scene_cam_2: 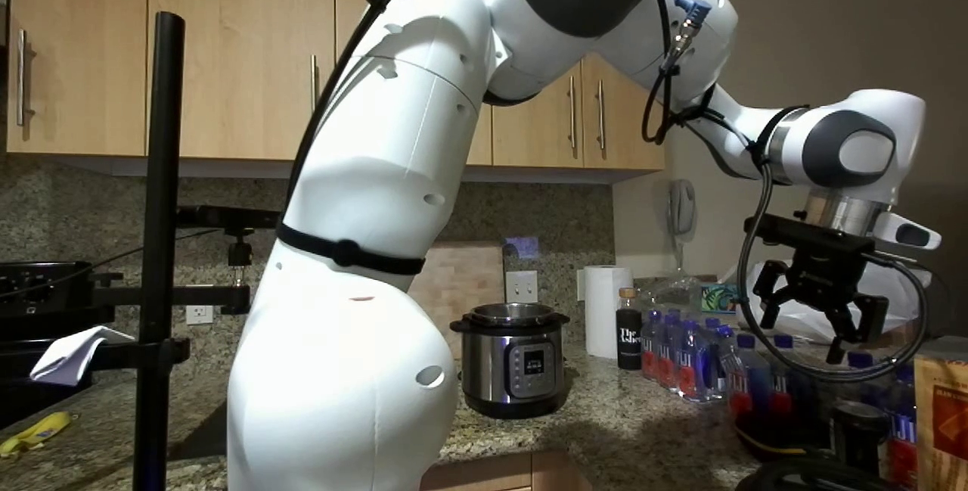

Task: Put the black lid on the rice cooker

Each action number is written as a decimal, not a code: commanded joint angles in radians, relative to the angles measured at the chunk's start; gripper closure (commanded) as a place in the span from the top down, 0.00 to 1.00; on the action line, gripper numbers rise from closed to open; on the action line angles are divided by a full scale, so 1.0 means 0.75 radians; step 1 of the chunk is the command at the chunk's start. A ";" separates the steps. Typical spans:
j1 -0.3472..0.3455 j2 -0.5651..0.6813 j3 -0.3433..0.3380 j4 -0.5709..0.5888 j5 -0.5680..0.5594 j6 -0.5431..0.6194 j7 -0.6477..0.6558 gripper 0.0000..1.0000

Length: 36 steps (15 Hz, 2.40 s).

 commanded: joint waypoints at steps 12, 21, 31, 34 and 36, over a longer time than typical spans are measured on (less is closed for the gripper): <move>-0.097 0.003 -0.003 -0.151 -0.017 0.104 -0.041 1.00; -0.102 0.029 0.007 -0.100 -0.018 0.070 -0.009 1.00; -0.090 -0.026 -0.019 -0.160 -0.092 0.056 0.053 1.00; -0.084 -0.070 -0.045 -0.233 -0.207 0.059 0.086 1.00; -0.081 -0.067 -0.046 -0.275 -0.241 0.070 0.094 1.00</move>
